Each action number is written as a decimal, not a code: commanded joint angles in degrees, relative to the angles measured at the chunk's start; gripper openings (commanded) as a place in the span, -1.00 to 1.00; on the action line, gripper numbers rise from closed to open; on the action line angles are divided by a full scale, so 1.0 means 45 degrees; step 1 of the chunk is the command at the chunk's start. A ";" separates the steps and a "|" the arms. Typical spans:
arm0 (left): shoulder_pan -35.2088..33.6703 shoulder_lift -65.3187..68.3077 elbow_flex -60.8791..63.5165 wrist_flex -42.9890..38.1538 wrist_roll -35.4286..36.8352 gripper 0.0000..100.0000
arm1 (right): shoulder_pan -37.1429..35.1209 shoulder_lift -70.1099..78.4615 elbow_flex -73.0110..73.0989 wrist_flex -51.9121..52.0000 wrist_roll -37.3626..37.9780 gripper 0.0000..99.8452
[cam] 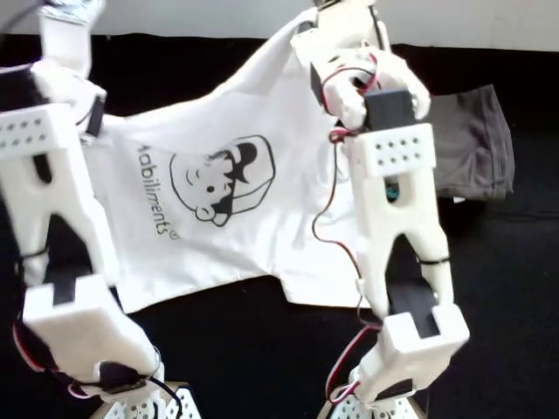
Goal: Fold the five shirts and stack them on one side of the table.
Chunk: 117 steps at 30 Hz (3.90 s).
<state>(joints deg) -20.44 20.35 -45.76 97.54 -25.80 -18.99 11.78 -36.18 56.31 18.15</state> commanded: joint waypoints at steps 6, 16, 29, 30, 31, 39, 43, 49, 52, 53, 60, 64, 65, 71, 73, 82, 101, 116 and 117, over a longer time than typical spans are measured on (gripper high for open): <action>0.0381 0.2940 -0.0440 0.0098 -0.0215 -0.98 | -0.0127 0.1885 -0.0674 0.3429 -0.0078 -0.99; 0.0361 0.3937 0.1162 0.0821 -0.0195 -0.98 | -0.0088 0.2960 -0.0772 0.6769 -0.0078 -0.99; 0.0381 -0.1729 0.9368 -0.0078 -0.1055 -0.98 | 0.1709 0.1827 -0.0674 0.9954 -0.0039 -0.99; 0.0381 -0.1905 0.9778 -0.0352 -0.1055 -0.98 | 0.1866 0.1631 -0.0674 0.9954 0.0020 -0.99; 0.0381 -0.2002 1.0090 -0.0625 -0.1055 -0.98 | 0.1944 0.1416 -0.0498 0.9954 0.0039 -0.99; 0.0381 -0.2120 1.1048 -0.0977 -0.1035 -0.98 | 0.1592 -0.2667 0.6164 0.8488 0.0039 -0.99; 0.0361 -0.2139 1.1145 -0.0957 -0.1035 -0.98 | 0.1690 -0.5187 1.0657 0.6105 0.0039 -0.99; 0.0361 -0.2139 1.2259 -0.1172 -0.1504 -0.98 | 0.1748 -0.7629 1.5092 0.4405 0.0957 -0.99; 0.0361 -0.2139 1.2611 -0.1661 -0.1465 -0.98 | 0.1748 -0.8254 1.5639 0.4425 0.1094 -0.99; 0.0361 -0.2139 1.2650 -0.1680 -0.1465 -0.98 | 0.1748 -0.8488 1.5639 0.4503 0.1094 -0.99; 0.0342 -0.2178 1.2044 -0.0352 -0.1446 -0.98 | 0.1748 -0.9524 1.4779 0.5949 0.1094 -0.99; -0.0088 -0.2706 1.2630 -0.0918 -0.1465 -0.98 | 0.1748 -0.9563 1.5287 0.5871 0.1114 -0.99; -0.0205 -0.2803 1.2943 -0.1211 -0.1485 -0.98 | 0.1748 -0.9582 1.5619 0.5695 0.1114 -0.99; -0.0361 -0.2706 1.3998 -0.2422 -0.1485 -0.98 | 0.1729 -0.9582 1.7846 0.4112 0.1114 -0.99; -0.0361 -0.2608 1.3998 -0.2540 -0.1465 -0.98 | 0.1729 -0.9582 1.8354 0.3624 0.1114 -0.99; -0.0400 -0.2549 1.3880 -0.2344 -0.1446 -0.77 | 0.1690 -0.9719 1.8256 0.4034 0.1094 -0.75; -0.0596 -0.0889 0.8762 -0.3223 0.0860 -0.98 | 0.1612 -0.6066 1.2532 0.2608 0.0977 -0.95; -0.1963 0.7590 0.0635 -0.2383 0.1426 -0.98 | 0.0186 0.3214 0.5538 0.2393 0.0977 -0.98; -0.2100 0.8059 -0.0283 -0.2188 0.1426 -0.98 | 0.0186 0.3897 0.4894 0.2393 0.0977 -0.98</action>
<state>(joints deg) -26.68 50.86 -35.91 86.99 -19.12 -17.58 22.68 -5.67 67.91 22.46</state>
